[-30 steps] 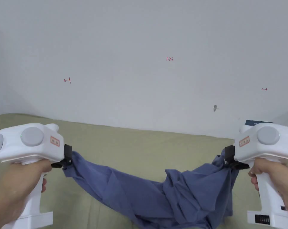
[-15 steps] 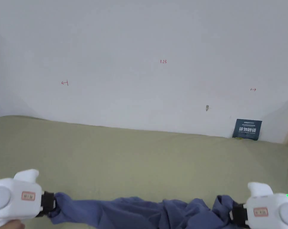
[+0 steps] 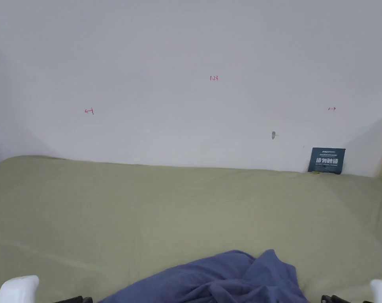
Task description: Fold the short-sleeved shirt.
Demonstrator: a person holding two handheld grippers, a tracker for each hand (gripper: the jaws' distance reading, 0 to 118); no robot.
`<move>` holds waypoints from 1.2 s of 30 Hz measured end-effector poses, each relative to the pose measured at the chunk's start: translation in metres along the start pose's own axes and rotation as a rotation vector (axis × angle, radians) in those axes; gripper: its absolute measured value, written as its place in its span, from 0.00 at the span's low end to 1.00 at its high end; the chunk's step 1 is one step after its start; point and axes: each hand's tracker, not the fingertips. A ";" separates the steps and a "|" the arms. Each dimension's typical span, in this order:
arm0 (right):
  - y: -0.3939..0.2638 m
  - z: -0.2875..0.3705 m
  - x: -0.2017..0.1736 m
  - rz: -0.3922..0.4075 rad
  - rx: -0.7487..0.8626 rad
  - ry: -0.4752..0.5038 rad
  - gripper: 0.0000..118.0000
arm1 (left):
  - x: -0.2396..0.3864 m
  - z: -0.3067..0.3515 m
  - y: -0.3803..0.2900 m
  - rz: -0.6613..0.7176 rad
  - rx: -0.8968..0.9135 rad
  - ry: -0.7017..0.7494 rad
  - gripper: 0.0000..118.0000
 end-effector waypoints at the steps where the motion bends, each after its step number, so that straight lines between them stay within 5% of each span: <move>1: -0.002 0.016 0.001 -0.036 0.013 0.010 0.62 | 0.004 -0.002 0.004 -0.023 -0.009 -0.015 0.97; 7: -0.033 0.088 -0.001 -0.200 0.017 0.237 0.62 | 0.031 -0.057 0.043 -0.081 -0.074 -0.063 0.98; 11: -0.046 0.116 -0.016 -0.098 0.021 0.267 0.62 | 0.016 -0.134 0.079 -0.057 -0.217 0.058 0.98; 14: -0.047 0.125 -0.024 -0.019 0.034 0.292 0.62 | -0.007 -0.182 0.081 0.085 -0.444 0.165 0.98; 19: -0.044 0.120 -0.029 0.006 0.037 0.293 0.62 | -0.019 -0.202 0.056 -0.074 -0.591 0.320 0.98; 25: -0.044 0.099 -0.034 -0.013 0.011 0.329 0.62 | -0.038 -0.205 0.032 0.054 -0.666 0.270 0.96; 26: -0.044 0.095 -0.037 -0.007 0.004 0.318 0.62 | -0.038 -0.208 0.030 0.041 -0.668 0.273 0.88; 28: -0.046 0.090 -0.041 0.010 -0.001 0.290 0.62 | -0.030 -0.202 0.029 -0.049 -0.619 0.243 0.36; 30: -0.045 0.083 -0.041 0.020 -0.012 0.266 0.62 | -0.022 -0.192 0.029 -0.013 -0.538 0.250 0.03; 36: 0.026 0.010 -0.025 0.039 -0.062 0.237 0.62 | -0.001 -0.162 0.016 -0.106 -0.514 0.120 0.03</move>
